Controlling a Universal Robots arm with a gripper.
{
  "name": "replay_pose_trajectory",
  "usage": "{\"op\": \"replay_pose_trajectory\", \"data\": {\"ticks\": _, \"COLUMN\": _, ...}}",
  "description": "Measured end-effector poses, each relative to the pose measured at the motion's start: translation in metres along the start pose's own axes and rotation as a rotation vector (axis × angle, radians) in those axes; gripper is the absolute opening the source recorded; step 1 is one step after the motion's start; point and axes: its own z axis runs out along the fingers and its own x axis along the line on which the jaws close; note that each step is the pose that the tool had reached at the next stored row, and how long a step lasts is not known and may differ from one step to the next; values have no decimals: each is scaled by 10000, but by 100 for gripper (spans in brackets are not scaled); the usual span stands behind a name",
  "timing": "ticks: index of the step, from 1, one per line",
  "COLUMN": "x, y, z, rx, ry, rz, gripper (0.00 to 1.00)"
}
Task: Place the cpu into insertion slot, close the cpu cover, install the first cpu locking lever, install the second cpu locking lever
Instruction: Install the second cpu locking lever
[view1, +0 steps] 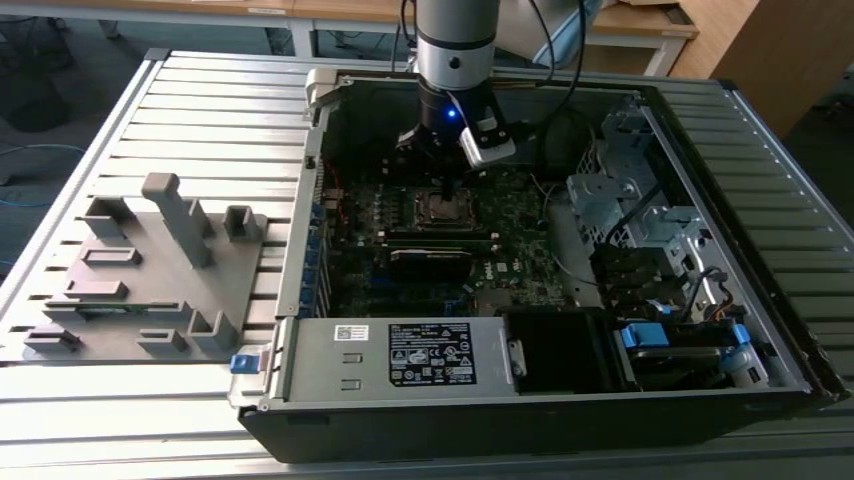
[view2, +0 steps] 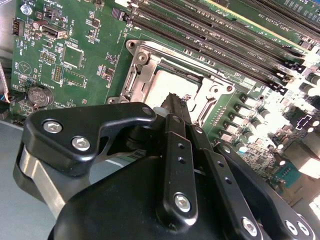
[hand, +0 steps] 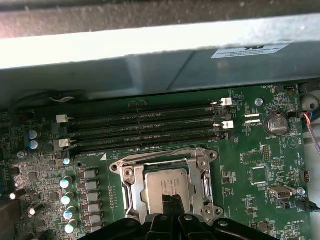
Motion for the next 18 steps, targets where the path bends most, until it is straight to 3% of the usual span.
{"op": "replay_pose_trajectory", "data": {"ticks": 18, "x": -4, "y": -1, "z": -59, "rx": -1, "ry": -1, "rz": 1, "gripper": 10}}
